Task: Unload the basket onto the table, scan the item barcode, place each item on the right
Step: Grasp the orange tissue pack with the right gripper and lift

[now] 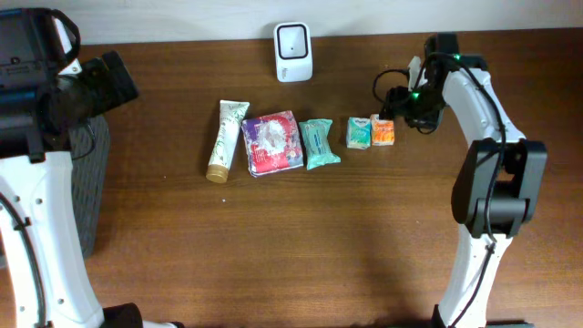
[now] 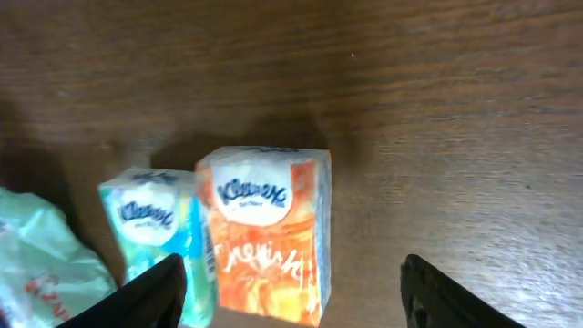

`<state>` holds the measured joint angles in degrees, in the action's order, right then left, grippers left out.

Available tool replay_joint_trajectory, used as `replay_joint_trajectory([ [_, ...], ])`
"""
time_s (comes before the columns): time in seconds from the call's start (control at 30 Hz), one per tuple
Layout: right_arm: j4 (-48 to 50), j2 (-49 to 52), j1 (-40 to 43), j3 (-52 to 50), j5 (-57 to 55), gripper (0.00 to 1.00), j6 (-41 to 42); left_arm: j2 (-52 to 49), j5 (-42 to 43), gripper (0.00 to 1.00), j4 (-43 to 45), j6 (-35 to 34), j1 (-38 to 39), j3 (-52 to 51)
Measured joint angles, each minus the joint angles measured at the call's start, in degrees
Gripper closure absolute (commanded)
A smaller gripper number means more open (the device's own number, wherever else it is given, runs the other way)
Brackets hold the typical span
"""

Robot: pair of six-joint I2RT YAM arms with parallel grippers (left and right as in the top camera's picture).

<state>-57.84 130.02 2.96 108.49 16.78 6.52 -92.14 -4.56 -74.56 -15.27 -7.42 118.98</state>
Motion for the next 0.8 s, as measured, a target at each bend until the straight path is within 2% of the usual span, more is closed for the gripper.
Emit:
replay_joint_trajectory([
  [0.07,0.3,1.3,0.0,0.0,0.3,0.35,-0.1,0.0,0.0,0.01,0.0,0.0,0.0,0.0],
  [0.1,0.8,1.8,0.0,-0.3,0.3,0.38,-0.2,0.0,0.0,0.01,0.0,0.0,0.0,0.0],
  [0.13,1.1,2.1,0.0,-0.7,0.3,0.52,-0.3,0.0,0.0,0.01,0.0,0.0,0.0,0.0],
  [0.17,1.4,2.8,0.0,-1.4,0.4,0.59,-0.3,0.0,0.0,0.01,0.0,0.0,0.0,0.0],
  [0.2,1.4,3.4,0.0,-1.8,0.6,0.6,-0.5,0.0,0.0,0.01,0.0,0.0,0.0,0.0],
  [0.3,1.3,3.8,0.0,-1.9,2.7,0.96,-0.5,0.0,0.0,0.01,0.0,0.0,0.0,0.0],
  [0.4,-0.8,3.8,0.2,-2.0,7.1,0.96,-0.3,0.0,0.0,0.01,0.0,0.0,0.0,0.0],
  [0.47,-5.7,3.9,0.8,-1.8,12.0,0.96,-1.3,0.0,0.0,0.01,0.0,0.0,0.0,0.0],
  [0.5,-10.2,4.2,2.1,-0.3,19.0,0.96,-5.0,0.0,0.0,0.01,0.0,0.0,0.0,0.0],
  [0.6,-17.8,4.0,5.0,1.6,29.9,0.96,-10.8,0.0,0.0,0.01,0.0,0.0,0.0,0.0],
  [0.77,-38.9,3.1,7.5,2.7,46.6,0.96,-34.9,0.0,0.0,0.01,-0.1,0.0,0.0,0.0],
  [0.8,-39.3,3.0,6.7,2.7,47.8,0.96,-38.2,0.0,0.0,0.01,0.0,0.0,0.0,0.0],
])
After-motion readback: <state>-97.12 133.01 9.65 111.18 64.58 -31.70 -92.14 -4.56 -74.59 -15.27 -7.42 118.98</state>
